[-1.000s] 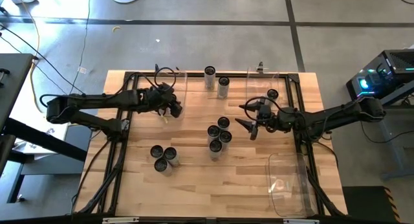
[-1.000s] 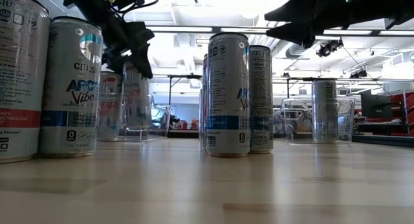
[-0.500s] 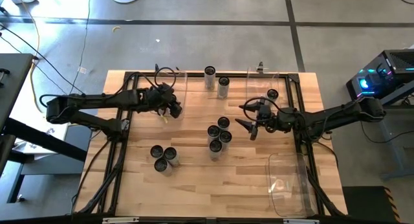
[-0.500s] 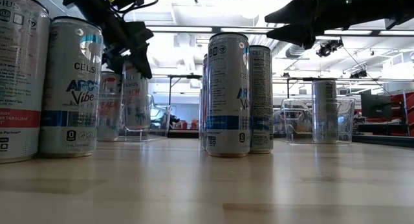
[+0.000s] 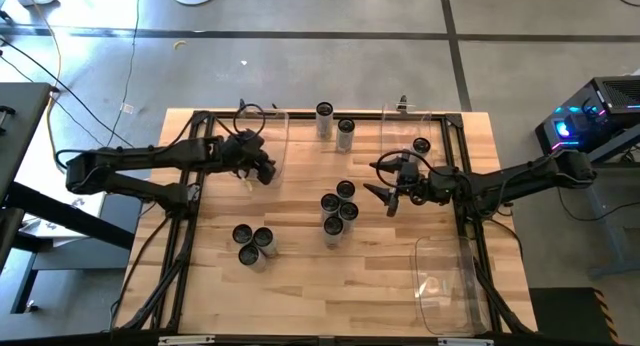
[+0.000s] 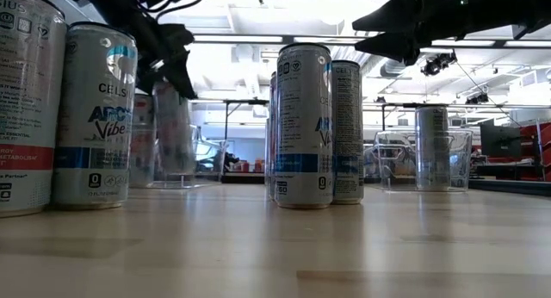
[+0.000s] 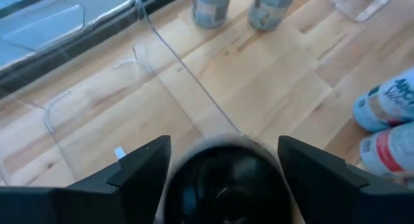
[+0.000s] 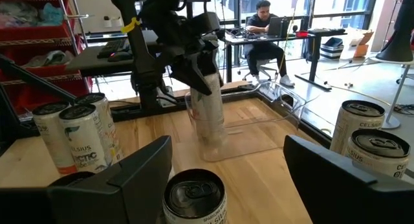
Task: Sort soda cans
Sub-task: Put the white-pink soda can into the top left transparent bin
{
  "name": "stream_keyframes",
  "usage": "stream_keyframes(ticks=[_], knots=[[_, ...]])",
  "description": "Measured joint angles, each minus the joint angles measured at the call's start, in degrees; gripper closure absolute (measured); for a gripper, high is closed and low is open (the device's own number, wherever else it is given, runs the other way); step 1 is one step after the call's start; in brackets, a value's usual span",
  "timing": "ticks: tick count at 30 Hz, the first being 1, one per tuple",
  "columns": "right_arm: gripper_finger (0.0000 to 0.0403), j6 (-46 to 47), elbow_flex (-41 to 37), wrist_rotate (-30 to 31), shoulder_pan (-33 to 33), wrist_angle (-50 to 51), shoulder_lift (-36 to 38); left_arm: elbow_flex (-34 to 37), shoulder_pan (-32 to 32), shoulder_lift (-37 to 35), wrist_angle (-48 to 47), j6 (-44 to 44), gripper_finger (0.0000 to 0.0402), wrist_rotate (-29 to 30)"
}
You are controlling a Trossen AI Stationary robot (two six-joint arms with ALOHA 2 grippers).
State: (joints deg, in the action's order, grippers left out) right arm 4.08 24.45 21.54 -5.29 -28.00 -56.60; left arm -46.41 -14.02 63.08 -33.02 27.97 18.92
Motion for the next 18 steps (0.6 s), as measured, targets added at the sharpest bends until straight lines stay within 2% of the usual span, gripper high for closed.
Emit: stream_keyframes(ticks=[18], knots=[[0.0110,-0.01,0.00,0.00,0.00,0.33,0.00,-0.12,0.01,-0.47,0.76,-3.16,0.0121,2.02]])
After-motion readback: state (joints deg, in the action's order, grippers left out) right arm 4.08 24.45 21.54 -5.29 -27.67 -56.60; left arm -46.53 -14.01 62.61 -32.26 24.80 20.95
